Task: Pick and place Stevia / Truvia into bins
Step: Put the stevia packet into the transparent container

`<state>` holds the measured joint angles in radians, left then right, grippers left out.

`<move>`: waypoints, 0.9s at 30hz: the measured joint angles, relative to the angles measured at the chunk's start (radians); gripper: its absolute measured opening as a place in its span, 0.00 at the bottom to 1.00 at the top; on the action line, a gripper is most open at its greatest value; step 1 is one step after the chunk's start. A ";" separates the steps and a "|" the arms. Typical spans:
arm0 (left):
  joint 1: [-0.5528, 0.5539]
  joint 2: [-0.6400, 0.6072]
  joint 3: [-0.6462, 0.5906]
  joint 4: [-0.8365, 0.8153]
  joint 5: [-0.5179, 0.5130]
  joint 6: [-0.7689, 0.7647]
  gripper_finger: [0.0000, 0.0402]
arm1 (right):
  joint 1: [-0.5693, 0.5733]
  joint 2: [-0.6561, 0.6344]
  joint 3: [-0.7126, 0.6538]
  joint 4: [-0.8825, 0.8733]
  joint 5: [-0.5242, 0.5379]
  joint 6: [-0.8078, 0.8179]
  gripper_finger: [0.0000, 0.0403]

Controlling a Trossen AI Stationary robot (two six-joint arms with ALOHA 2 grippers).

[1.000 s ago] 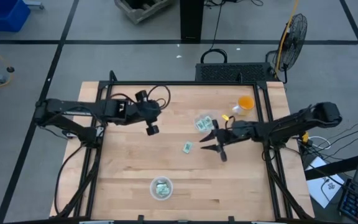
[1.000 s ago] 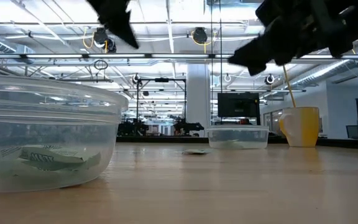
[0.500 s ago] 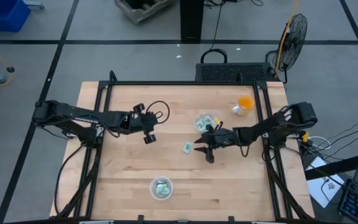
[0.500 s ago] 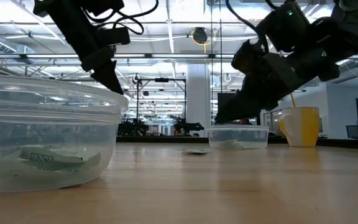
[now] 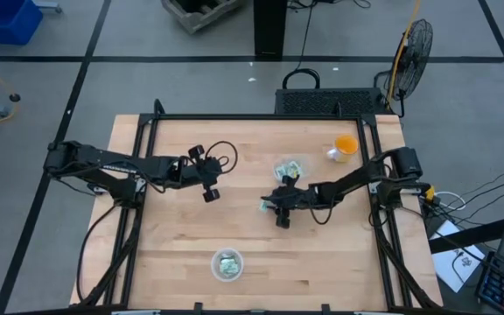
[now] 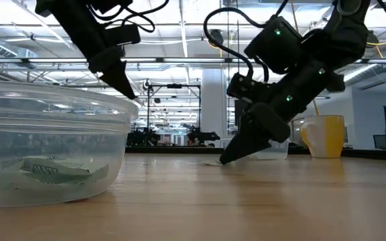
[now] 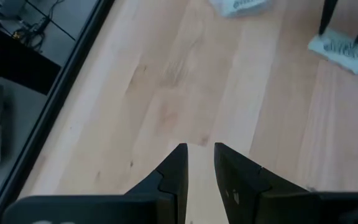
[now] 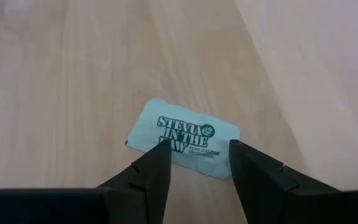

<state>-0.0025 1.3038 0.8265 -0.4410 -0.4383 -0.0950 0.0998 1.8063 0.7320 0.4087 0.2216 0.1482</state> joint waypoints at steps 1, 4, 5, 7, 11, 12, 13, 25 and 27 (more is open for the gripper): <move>0.000 0.000 0.000 -0.005 0.001 0.007 0.21 | 0.000 -0.008 0.005 -0.017 0.010 0.009 0.38; 0.000 0.001 0.000 -0.002 0.002 0.011 0.21 | -0.009 -0.022 0.008 -0.037 -0.009 0.073 0.38; 0.000 0.001 0.000 -0.002 0.002 0.011 0.21 | -0.014 -0.026 0.008 -0.040 -0.023 0.090 0.38; 0.000 0.001 0.000 -0.003 0.002 0.011 0.21 | -0.017 -0.028 0.008 -0.024 -0.050 0.108 0.38; 0.000 0.001 0.000 -0.002 0.013 0.008 0.21 | -0.014 -0.027 0.008 -0.025 -0.061 0.110 0.38; 0.000 0.001 0.000 -0.002 0.015 0.007 0.21 | -0.014 -0.028 0.008 -0.025 -0.047 0.111 0.38; 0.000 0.001 0.000 -0.002 0.015 0.006 0.21 | -0.014 -0.028 0.008 -0.025 -0.031 0.113 0.37; 0.000 0.001 0.000 -0.001 0.021 0.002 0.21 | -0.021 -0.008 0.008 -0.057 -0.014 0.101 0.35; 0.000 0.001 0.000 0.000 0.021 -0.002 0.21 | -0.020 0.004 0.008 -0.045 -0.013 0.101 0.34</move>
<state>-0.0025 1.3048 0.8265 -0.4408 -0.4168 -0.0972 0.0799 1.8105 0.7403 0.3633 0.2088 0.2497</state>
